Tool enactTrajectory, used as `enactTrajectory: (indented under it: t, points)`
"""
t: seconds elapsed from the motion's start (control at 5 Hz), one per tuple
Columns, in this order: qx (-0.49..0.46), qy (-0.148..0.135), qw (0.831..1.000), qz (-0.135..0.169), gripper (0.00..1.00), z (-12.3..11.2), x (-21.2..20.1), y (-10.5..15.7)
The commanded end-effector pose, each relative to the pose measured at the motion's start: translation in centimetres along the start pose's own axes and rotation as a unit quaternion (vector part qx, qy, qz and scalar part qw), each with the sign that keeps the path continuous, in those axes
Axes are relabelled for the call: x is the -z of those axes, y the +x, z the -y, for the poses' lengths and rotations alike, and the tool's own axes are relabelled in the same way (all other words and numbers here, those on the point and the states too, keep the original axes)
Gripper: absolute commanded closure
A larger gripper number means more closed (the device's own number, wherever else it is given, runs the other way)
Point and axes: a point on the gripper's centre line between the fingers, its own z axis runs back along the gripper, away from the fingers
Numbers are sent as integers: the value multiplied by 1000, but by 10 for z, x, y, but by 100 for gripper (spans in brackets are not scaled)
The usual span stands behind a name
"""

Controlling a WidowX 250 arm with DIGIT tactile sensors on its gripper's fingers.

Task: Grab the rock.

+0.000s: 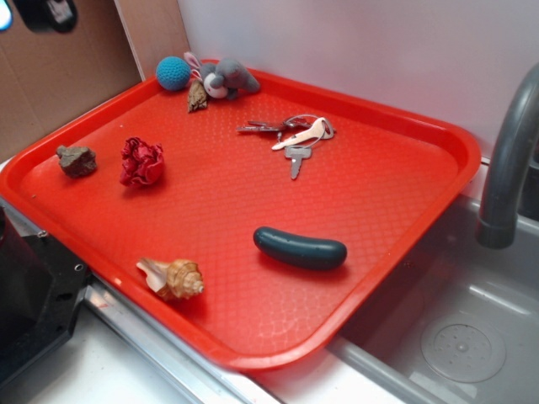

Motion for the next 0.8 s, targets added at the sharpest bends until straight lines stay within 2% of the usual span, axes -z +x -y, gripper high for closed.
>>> enactTrajectory:
  t: [0.0, 0.2, 0.4, 0.6]
  points:
    - [-22, 17, 1000, -7, 0, -56, 58, 24]
    - [40, 16, 999, -26, 0, -65, 85, 17]
    - [85, 0, 996, -40, 0, -53, 101, 20]
    - [100, 20, 993, -50, 0, -68, 116, -5]
